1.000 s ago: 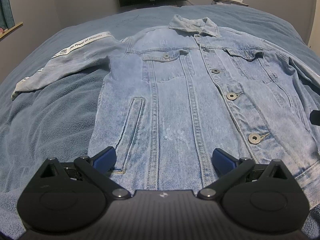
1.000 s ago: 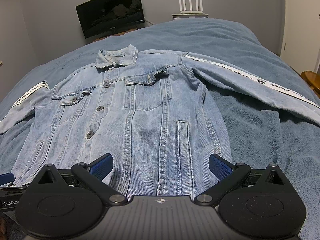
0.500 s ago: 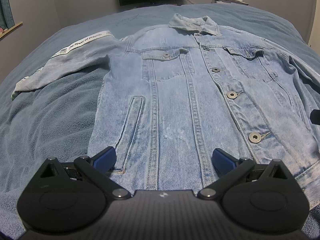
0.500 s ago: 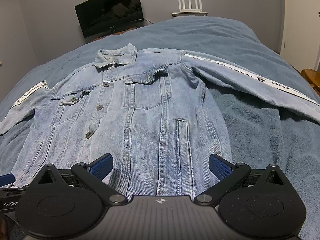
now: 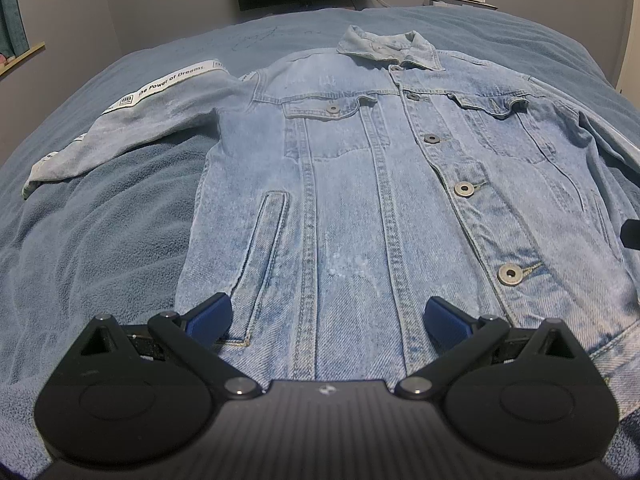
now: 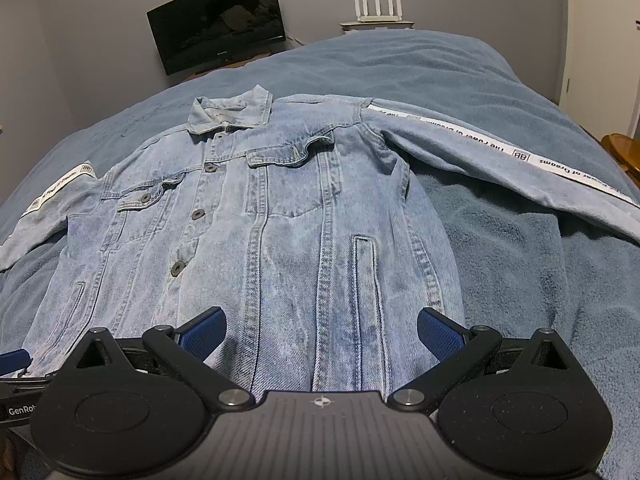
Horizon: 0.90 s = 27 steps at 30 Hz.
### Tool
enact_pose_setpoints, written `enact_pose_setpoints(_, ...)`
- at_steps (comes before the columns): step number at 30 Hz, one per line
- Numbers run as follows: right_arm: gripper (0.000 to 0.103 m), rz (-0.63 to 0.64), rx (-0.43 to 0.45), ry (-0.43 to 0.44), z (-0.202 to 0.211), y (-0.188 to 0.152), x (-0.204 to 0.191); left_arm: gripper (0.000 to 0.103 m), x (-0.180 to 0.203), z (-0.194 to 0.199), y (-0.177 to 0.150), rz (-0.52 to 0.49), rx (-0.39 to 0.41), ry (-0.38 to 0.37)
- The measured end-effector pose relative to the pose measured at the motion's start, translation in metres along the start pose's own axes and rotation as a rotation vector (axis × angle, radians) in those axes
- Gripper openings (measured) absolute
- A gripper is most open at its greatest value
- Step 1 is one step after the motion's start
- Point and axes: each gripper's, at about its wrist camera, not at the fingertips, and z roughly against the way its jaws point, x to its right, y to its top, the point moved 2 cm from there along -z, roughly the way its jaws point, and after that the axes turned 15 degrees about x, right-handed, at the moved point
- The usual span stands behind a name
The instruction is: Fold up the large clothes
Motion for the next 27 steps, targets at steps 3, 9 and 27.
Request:
enact_pose_setpoints(3,0.103,-0.002,-0.004,-0.001,0.000,0.001,0.000,0.103,-0.001,-0.001,-0.001,0.000,-0.002,0.000)
enact_pose_setpoints(9,0.103,-0.009,-0.008,-0.005,0.000,0.002,0.001,0.103,-0.002,-0.004,-0.004,0.003,-0.006,-0.002)
enact_pose_setpoints(27,0.103,-0.398,0.215,-0.181,0.021,0.040,0.085,0.103,0.000,0.022,0.089,-0.001,0.354,-0.048)
